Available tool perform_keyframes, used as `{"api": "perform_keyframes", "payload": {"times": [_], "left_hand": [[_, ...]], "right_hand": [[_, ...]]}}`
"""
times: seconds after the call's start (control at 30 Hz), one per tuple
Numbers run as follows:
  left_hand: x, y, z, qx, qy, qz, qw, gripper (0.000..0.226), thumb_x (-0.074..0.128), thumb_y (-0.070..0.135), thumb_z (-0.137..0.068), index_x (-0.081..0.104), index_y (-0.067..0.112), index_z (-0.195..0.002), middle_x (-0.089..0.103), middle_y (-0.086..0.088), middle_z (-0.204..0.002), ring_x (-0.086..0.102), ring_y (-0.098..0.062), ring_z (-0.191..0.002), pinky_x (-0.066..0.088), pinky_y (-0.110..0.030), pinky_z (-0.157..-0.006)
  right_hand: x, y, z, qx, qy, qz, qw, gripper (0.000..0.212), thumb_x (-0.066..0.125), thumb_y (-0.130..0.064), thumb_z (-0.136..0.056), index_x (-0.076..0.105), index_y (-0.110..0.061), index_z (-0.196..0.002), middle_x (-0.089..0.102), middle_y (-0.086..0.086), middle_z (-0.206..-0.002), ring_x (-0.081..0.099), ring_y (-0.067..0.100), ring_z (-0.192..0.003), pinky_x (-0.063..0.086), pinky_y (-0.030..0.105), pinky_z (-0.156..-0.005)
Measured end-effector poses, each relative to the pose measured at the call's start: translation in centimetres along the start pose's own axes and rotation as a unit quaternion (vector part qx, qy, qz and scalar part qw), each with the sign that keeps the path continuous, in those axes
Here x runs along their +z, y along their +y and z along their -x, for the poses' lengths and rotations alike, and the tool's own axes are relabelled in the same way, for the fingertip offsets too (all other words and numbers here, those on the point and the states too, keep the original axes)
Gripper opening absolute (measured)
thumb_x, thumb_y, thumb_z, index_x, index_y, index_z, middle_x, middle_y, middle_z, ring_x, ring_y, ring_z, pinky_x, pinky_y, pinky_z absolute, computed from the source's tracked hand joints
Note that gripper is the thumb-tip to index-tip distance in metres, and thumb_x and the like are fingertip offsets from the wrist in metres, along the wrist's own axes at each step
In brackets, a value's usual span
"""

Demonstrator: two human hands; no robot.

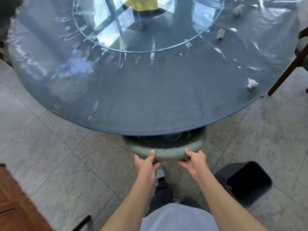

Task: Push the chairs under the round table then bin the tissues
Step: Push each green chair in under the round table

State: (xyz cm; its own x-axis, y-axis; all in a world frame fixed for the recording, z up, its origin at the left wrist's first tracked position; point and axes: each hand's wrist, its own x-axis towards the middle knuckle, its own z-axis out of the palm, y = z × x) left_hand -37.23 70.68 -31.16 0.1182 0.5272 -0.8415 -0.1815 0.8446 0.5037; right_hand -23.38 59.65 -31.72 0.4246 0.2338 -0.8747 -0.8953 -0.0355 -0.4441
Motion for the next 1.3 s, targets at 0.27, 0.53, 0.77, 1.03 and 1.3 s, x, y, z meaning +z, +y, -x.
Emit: {"api": "perform_keyframes", "payload": {"times": [0.27, 0.53, 0.77, 1.03, 1.3], "left_hand": [[1.7, 0.8, -2.0, -0.007, 0.015, -0.013, 1.0, 0.088, 0.067, -0.005, -0.088, 0.02, 0.027, -0.155, 0.043, -0.012, -0.149, 0.059, -0.035, -0.118, 0.06, -0.054, -0.071], [4.4, 1.5, -2.8, -0.005, 0.03, -0.013, 0.999, 0.083, 0.068, -0.004, -0.086, 0.026, 0.021, -0.153, 0.043, -0.014, -0.149, 0.057, -0.037, -0.121, 0.055, -0.063, -0.077], [5.4, 1.4, -2.8, 0.008, 0.043, -0.016, 0.999, 0.076, 0.068, -0.003, -0.088, 0.031, 0.019, -0.15, 0.048, -0.015, -0.144, 0.06, -0.036, -0.115, 0.059, -0.058, -0.073], [5.1, 1.6, -2.1, 0.029, 0.054, -0.048, 0.997, 0.076, 0.069, 0.001, -0.088, 0.03, 0.019, -0.151, 0.053, -0.012, -0.138, 0.063, -0.031, -0.111, 0.061, -0.05, -0.074], [5.0, 2.1, 1.0, 0.164, 0.12, -0.25, 0.947, 0.067, 0.071, 0.023, -0.09, 0.037, 0.02, -0.148, 0.047, -0.008, -0.14, 0.052, -0.021, -0.114, 0.046, -0.036, -0.087]], "right_hand": [[1.6, -1.8, -1.3, -0.004, -0.001, 0.016, 1.0, 0.038, 0.054, 0.006, -0.095, 0.045, -0.002, -0.131, 0.06, 0.023, -0.125, 0.062, 0.041, -0.11, 0.052, 0.065, -0.087], [2.7, -4.4, -2.6, 0.003, 0.003, 0.036, 0.999, 0.033, 0.054, 0.006, -0.095, 0.043, -0.001, -0.126, 0.059, 0.027, -0.123, 0.061, 0.043, -0.11, 0.052, 0.064, -0.087], [2.8, -5.5, -2.9, 0.012, -0.007, 0.044, 0.999, 0.034, 0.053, 0.007, -0.095, 0.043, -0.001, -0.126, 0.058, 0.025, -0.123, 0.06, 0.043, -0.11, 0.053, 0.062, -0.084], [2.4, -6.6, -2.2, 0.028, -0.026, 0.148, 0.988, 0.024, 0.061, -0.007, -0.095, 0.05, 0.0, -0.116, 0.063, 0.021, -0.118, 0.068, 0.038, -0.1, 0.06, 0.05, -0.072], [1.4, -9.7, -0.3, -0.149, 0.073, 0.555, 0.815, 0.021, 0.057, -0.026, -0.094, 0.047, -0.009, -0.085, 0.065, 0.014, -0.09, 0.062, 0.026, -0.069, 0.056, 0.039, -0.06]]}}
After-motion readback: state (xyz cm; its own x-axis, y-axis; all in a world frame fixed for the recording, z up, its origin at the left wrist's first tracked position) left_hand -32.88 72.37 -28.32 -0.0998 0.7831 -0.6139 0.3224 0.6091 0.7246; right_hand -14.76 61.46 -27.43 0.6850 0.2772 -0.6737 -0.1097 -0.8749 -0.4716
